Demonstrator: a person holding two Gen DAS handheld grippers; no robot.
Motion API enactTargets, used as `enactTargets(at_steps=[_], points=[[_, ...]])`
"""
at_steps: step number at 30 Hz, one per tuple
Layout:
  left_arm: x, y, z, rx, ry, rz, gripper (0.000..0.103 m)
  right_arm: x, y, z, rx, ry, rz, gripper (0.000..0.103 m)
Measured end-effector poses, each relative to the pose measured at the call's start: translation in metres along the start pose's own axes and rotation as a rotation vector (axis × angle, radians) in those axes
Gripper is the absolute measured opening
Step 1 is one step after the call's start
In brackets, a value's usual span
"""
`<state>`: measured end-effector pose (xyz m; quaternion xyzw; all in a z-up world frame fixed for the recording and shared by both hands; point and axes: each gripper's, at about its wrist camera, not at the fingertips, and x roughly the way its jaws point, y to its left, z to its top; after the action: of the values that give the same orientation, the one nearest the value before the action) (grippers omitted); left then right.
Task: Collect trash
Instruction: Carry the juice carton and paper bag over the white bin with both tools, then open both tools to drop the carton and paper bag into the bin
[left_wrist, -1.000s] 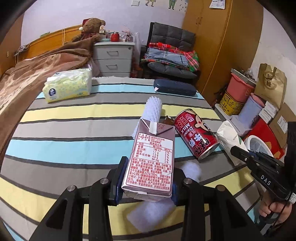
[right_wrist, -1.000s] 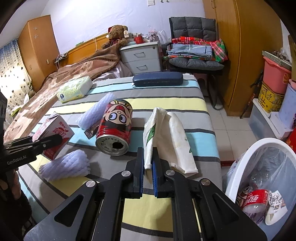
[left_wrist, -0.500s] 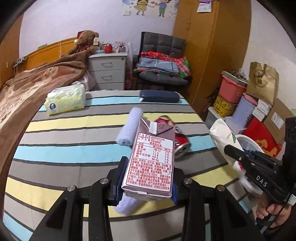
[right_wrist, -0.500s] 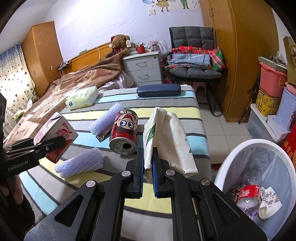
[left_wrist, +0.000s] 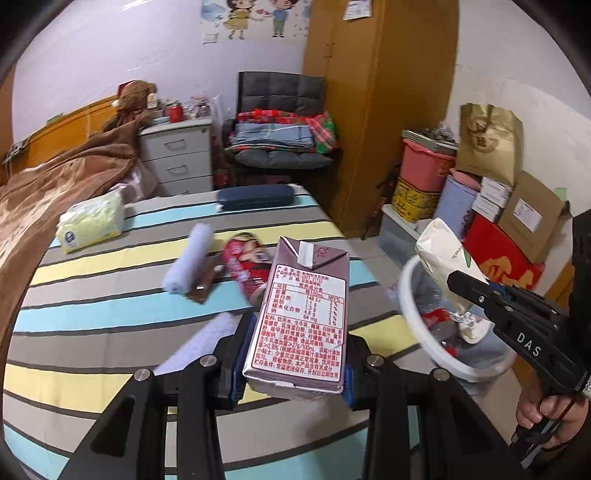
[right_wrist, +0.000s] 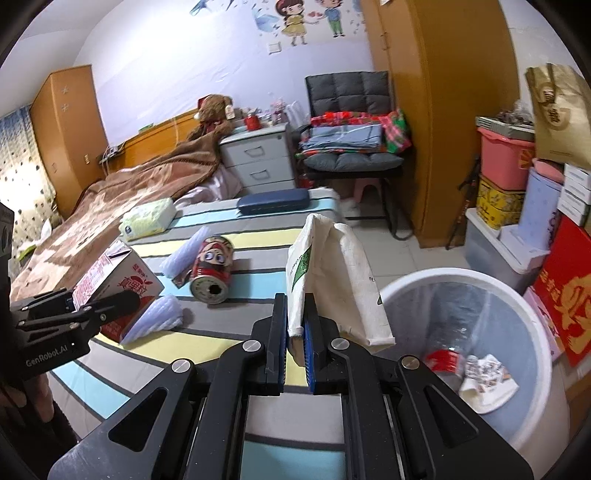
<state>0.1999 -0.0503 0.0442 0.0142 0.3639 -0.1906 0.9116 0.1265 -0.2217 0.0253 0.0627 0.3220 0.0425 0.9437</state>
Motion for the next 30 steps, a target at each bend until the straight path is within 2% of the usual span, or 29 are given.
enactTargets(at_steps=[14,22,30], points=[[0.021,-0.096,0.006,0.114,0.017,-0.117,0.039,-0.033,-0.061,-0.015,0.098,-0.021,-0.136,0.008],[0.035,-0.133,0.004,0.156,0.043,-0.159,0.039,-0.045,-0.083,-0.023,0.138,-0.021,-0.179,0.008],[0.053,-0.158,0.000,0.175,0.080,-0.193,0.039,-0.041,-0.100,-0.030,0.153,0.015,-0.202,0.008]])
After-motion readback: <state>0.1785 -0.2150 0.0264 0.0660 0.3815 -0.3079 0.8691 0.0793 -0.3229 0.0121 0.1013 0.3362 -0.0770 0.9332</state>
